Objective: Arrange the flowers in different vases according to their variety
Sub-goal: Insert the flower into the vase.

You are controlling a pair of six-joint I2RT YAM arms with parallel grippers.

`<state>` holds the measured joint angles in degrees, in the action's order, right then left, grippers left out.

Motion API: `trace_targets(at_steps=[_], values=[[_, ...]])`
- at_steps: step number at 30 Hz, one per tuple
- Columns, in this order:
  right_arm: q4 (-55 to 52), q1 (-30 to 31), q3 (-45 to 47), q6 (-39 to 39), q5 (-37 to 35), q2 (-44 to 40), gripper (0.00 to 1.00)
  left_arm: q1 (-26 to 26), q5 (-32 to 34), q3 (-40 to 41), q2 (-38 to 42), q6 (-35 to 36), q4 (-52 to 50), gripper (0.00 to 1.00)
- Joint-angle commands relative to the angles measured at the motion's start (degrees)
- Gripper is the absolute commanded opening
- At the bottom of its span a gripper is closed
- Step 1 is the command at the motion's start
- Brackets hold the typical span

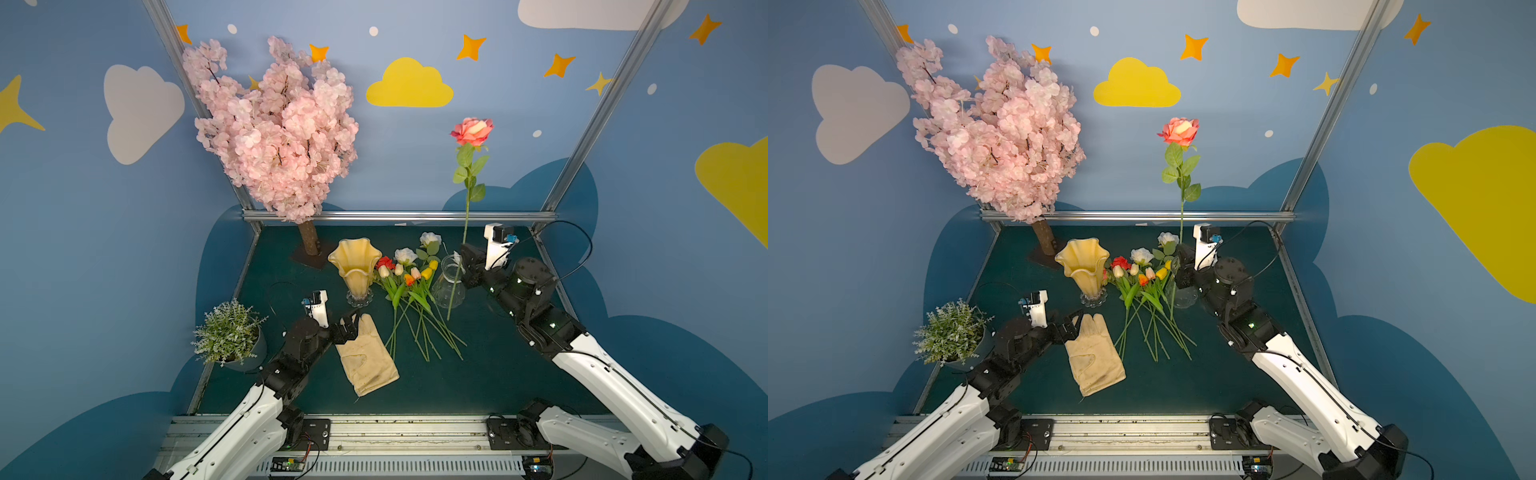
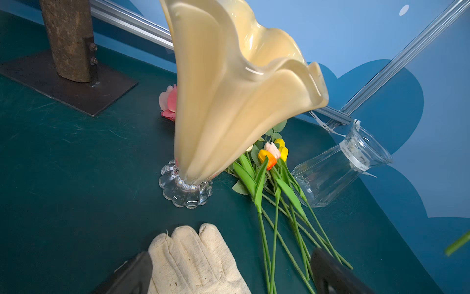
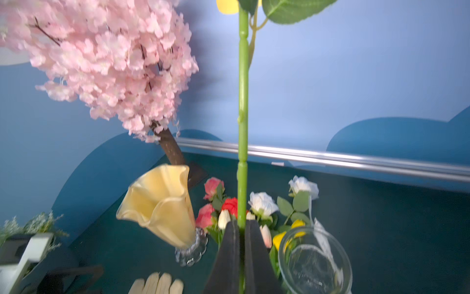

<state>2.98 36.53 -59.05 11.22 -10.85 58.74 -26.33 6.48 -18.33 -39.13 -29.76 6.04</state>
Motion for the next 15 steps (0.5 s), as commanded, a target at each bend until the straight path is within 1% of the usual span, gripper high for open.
trace_targets(at_steps=[1,8,15], values=[[5.7,-0.8,-4.6,-4.3,-4.6,2.6,0.00,-0.1,0.3,-1.3,0.7,1.1,0.8,1.00],[13.5,-3.0,-9.7,-11.7,-9.1,9.9,0.00,-0.1,-0.1,-1.3,1.1,1.2,0.9,1.00],[15.3,-6.9,-11.9,-11.9,-7.9,16.9,0.00,-0.1,-0.4,-1.2,1.3,1.3,1.0,1.00]])
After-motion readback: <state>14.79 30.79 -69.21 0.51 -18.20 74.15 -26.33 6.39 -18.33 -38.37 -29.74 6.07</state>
